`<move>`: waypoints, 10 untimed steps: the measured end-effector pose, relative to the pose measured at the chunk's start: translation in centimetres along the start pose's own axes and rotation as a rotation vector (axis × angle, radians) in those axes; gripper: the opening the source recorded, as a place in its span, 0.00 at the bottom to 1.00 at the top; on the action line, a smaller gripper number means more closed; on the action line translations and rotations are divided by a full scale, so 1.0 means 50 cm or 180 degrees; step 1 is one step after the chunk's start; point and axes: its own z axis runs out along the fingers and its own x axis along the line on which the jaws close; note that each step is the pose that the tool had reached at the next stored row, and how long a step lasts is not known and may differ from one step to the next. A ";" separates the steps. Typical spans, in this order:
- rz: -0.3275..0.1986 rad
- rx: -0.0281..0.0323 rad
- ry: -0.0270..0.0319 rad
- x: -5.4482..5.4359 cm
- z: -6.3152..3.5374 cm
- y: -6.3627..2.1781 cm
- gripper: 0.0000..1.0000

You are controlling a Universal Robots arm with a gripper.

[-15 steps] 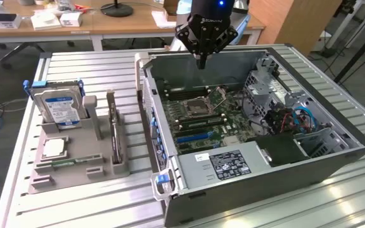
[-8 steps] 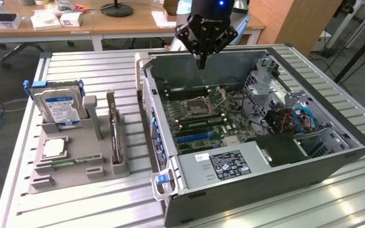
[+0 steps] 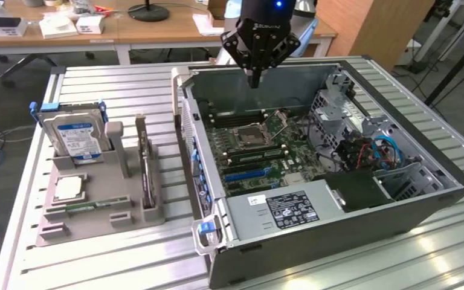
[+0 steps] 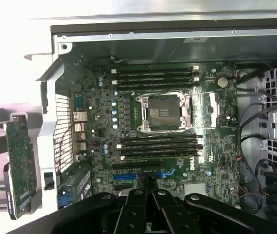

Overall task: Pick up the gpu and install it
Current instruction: 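Reach for the gpu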

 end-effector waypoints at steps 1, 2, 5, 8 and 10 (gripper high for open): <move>0.0000 0.0000 0.0000 0.004 0.000 0.000 0.10; 0.0000 0.0000 0.0000 0.009 0.000 -0.001 0.10; 0.0000 0.0000 0.0000 0.021 0.000 -0.002 0.10; 0.0000 0.0000 0.0000 0.031 0.000 -0.002 0.10; 0.0000 0.0000 0.0000 0.040 0.000 -0.003 0.10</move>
